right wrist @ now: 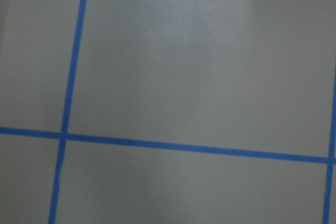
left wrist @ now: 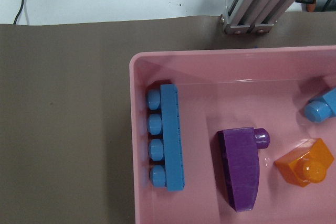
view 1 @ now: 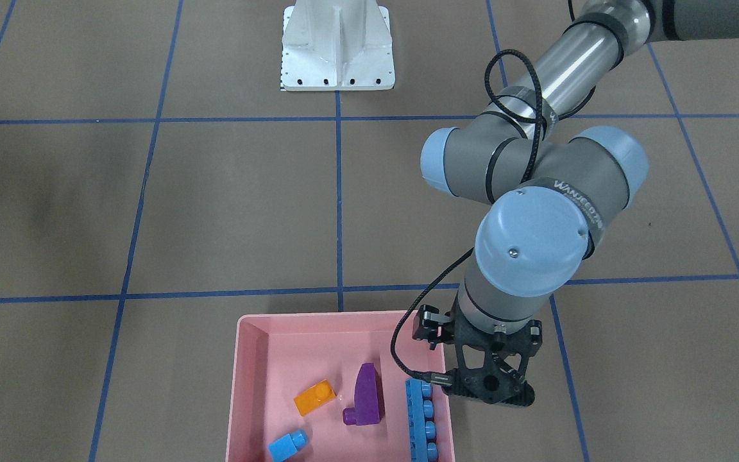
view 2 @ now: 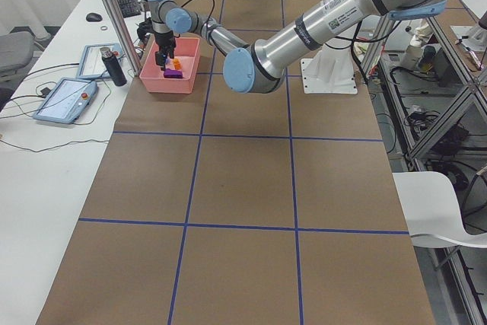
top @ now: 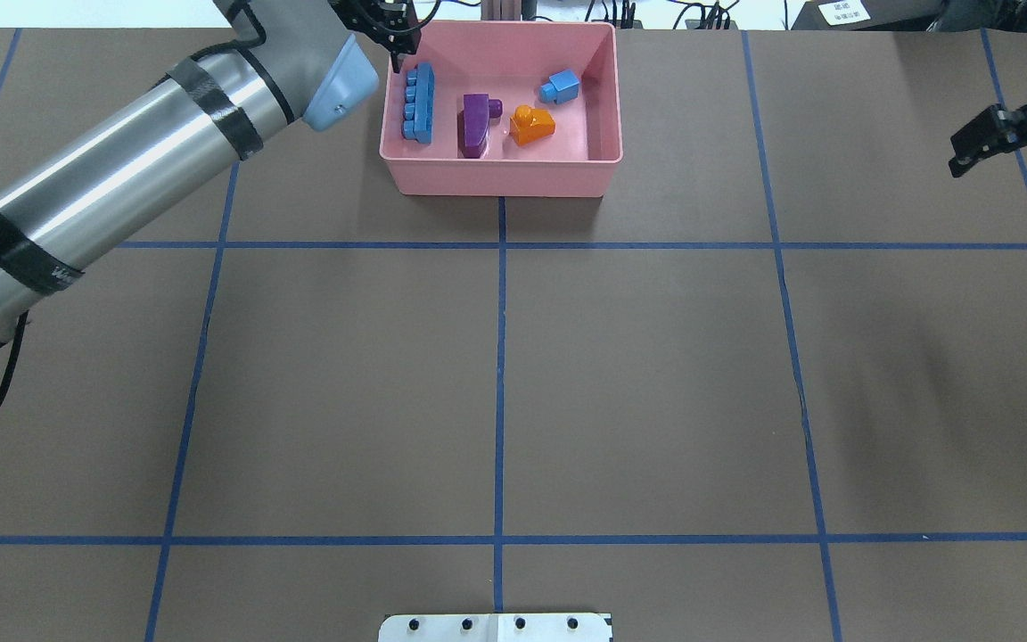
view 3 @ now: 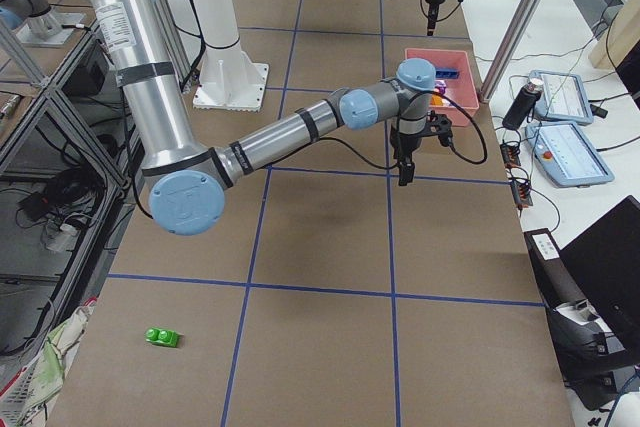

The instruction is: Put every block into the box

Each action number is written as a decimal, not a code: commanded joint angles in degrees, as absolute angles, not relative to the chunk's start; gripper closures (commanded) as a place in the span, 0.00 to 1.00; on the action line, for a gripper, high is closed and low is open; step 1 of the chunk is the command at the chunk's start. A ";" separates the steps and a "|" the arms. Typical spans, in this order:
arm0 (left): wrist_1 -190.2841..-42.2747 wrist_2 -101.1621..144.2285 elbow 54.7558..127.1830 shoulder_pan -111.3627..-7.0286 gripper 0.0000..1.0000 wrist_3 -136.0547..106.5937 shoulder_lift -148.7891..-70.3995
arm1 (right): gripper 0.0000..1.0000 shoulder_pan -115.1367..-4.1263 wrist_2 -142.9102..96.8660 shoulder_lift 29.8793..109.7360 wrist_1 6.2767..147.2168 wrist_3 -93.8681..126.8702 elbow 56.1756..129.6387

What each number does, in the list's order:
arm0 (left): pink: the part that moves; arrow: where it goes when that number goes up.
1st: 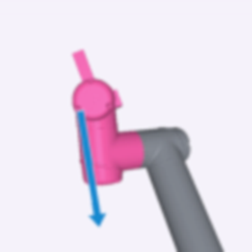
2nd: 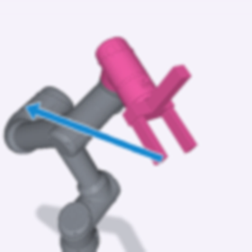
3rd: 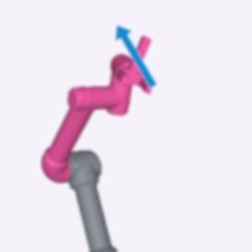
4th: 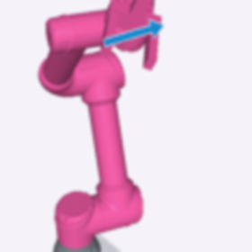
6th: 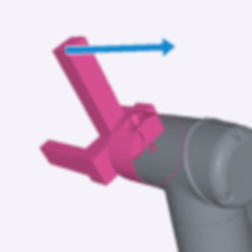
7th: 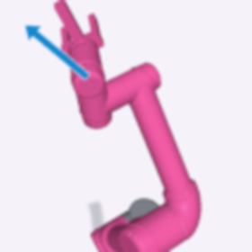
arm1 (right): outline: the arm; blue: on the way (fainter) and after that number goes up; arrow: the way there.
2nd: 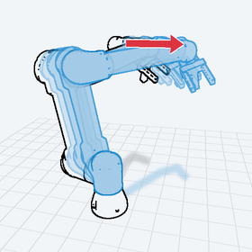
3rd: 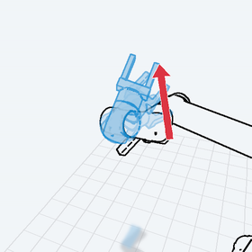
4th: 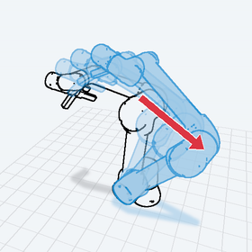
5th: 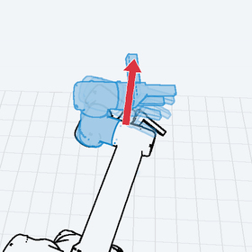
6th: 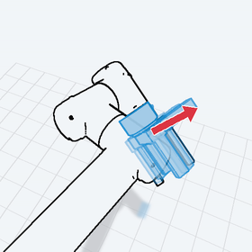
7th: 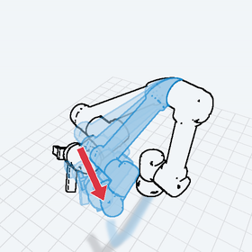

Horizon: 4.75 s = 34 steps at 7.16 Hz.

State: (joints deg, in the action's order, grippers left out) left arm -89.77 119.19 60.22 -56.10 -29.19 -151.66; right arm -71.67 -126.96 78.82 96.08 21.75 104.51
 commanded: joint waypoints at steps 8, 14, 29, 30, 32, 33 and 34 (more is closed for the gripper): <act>-85.25 129.11 84.45 -73.83 0.00 10.63 -115.95 | 0.00 -77.61 -130.95 135.68 51.93 9.13 105.97; -84.99 129.29 92.46 -73.74 0.00 9.93 -110.04 | 0.01 -77.17 -132.10 136.14 38.50 13.10 86.67; -84.99 129.46 92.37 -73.30 0.00 9.93 -110.13 | 1.00 -76.38 -137.11 133.86 38.41 -3.42 80.33; -84.90 129.90 92.46 -73.30 0.00 9.93 -110.13 | 1.00 -76.29 -136.50 133.86 37.89 -4.04 80.68; -84.90 131.13 92.37 -73.30 0.00 9.84 -110.21 | 1.00 -76.46 -133.53 134.03 37.88 -3.96 85.75; -84.90 131.13 92.29 -73.30 0.00 9.84 -110.39 | 1.00 -76.73 -132.29 133.69 37.97 -3.96 87.96; -84.90 131.13 92.11 -73.30 0.00 9.84 -110.56 | 1.00 -80.47 -132.97 131.07 38.75 -3.00 89.28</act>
